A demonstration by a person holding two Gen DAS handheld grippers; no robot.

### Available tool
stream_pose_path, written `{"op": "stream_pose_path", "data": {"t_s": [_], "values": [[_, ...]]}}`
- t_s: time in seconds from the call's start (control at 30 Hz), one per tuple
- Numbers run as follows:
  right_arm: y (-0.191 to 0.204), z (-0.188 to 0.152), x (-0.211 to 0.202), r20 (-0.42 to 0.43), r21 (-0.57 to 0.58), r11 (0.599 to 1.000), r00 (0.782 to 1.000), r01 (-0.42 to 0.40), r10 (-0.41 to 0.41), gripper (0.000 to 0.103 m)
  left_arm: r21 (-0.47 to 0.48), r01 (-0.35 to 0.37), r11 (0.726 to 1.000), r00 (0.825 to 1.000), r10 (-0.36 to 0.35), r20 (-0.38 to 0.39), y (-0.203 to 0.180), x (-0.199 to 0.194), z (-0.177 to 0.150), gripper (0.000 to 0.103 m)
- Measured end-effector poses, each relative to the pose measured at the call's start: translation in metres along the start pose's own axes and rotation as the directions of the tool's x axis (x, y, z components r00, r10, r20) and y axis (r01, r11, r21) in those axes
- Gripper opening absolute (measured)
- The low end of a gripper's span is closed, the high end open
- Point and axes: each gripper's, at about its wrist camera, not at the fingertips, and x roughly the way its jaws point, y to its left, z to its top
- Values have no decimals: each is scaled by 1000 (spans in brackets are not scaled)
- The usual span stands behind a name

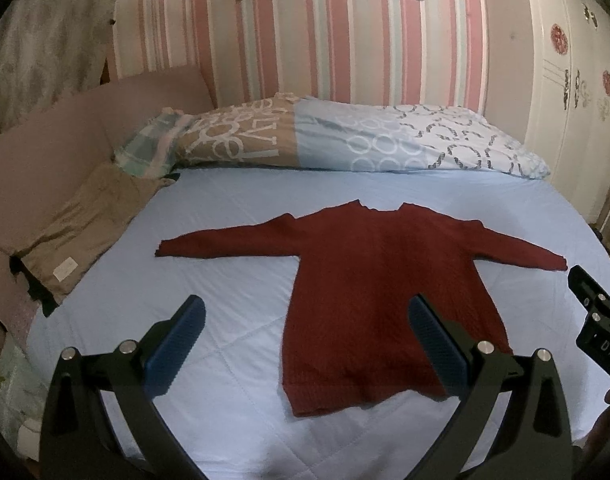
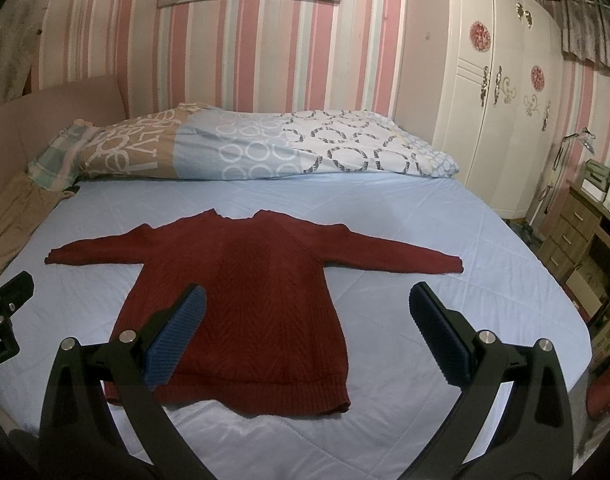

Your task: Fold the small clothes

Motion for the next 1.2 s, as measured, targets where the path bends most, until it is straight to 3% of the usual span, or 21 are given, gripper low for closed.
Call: {"op": "stream_pose_path", "data": {"t_s": [1.2], "values": [[1,1,4,-13,-10,1000,1000,5,-5,100,1,-39,999,999,39,-13,0,9,-10,102]]}}
